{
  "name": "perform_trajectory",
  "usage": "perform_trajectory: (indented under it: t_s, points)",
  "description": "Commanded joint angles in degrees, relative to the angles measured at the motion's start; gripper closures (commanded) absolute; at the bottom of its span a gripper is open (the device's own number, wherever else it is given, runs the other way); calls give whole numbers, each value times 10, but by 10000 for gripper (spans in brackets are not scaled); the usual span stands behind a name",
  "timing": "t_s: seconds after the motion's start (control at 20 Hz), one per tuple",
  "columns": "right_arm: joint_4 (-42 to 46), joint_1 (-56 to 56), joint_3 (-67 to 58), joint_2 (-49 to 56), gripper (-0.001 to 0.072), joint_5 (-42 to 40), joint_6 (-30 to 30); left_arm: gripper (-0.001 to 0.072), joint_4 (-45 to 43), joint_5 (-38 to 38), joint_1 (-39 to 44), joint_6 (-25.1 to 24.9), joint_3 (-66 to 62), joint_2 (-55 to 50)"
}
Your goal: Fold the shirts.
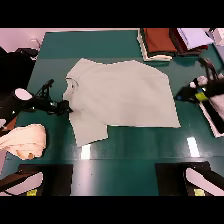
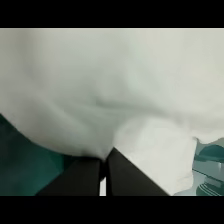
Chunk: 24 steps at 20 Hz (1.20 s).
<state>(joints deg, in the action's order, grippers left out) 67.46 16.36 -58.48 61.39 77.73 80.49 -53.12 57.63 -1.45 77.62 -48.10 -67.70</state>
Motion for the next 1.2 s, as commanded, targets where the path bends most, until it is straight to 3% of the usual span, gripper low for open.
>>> perform_trajectory:
  t_s: [0.0,0.15,0.2,0.25,0.45,0.5,0.6,0.8,0.95,1.15]
  points:
    - [-6,155,131,-27,133,-2,-11,681,-5,11,1,-2,-41,0]
    - [-54,247,207,-8,143,-12,-46,681,-4,3,1,-1,-40,0]
    - [-78,263,225,3,197,-19,-57,681,-5,3,3,-2,-40,0]
    - [-102,271,240,17,205,-28,-68,681,-4,4,3,-1,-40,0]
    - [-158,226,254,81,211,-63,-85,681,-5,3,3,-1,-40,0]
    - [-165,204,248,92,258,-75,-85,681,-5,3,3,-1,-40,0]
    - [-180,156,229,109,285,-98,-85,681,-4,3,3,-1,-40,0]
    - [-179,70,174,111,692,-113,-91,682,-5,13,3,3,-42,7]
    - [-180,33,106,63,695,-96,-97,682,-12,17,1,3,-71,71]
    - [-180,20,-70,-48,695,-87,-97,682,-40,28,1,5,-228,187]
